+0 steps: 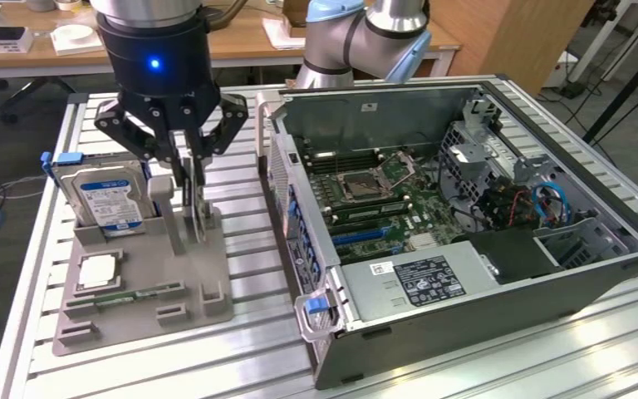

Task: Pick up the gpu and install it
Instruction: 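Pick up the gpu and move the gpu toward the slot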

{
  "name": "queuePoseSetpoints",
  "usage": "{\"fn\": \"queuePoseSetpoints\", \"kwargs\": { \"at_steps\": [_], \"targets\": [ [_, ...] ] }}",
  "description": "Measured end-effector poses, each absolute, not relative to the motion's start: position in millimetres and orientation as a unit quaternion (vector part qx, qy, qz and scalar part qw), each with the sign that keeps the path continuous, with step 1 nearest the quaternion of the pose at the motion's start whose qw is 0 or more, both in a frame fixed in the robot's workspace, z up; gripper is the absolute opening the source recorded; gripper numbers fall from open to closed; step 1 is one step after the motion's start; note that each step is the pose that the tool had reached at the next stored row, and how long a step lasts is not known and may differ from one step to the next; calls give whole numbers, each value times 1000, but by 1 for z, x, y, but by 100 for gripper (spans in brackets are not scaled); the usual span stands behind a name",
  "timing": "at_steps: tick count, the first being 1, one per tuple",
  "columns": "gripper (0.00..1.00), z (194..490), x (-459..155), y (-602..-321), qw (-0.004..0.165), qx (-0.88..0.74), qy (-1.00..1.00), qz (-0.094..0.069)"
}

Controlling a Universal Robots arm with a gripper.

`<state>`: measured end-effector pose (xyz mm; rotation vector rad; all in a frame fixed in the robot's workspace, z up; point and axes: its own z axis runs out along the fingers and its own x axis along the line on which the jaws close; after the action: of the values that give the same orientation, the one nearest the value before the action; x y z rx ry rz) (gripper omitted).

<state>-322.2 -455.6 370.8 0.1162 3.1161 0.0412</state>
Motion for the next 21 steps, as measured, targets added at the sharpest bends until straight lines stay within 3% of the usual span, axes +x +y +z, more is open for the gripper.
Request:
{"fn": "queuePoseSetpoints", "kwargs": {
  "at_steps": [21],
  "targets": [
    [26,382,-322,-456,12,37,999,11]
  ]
}}
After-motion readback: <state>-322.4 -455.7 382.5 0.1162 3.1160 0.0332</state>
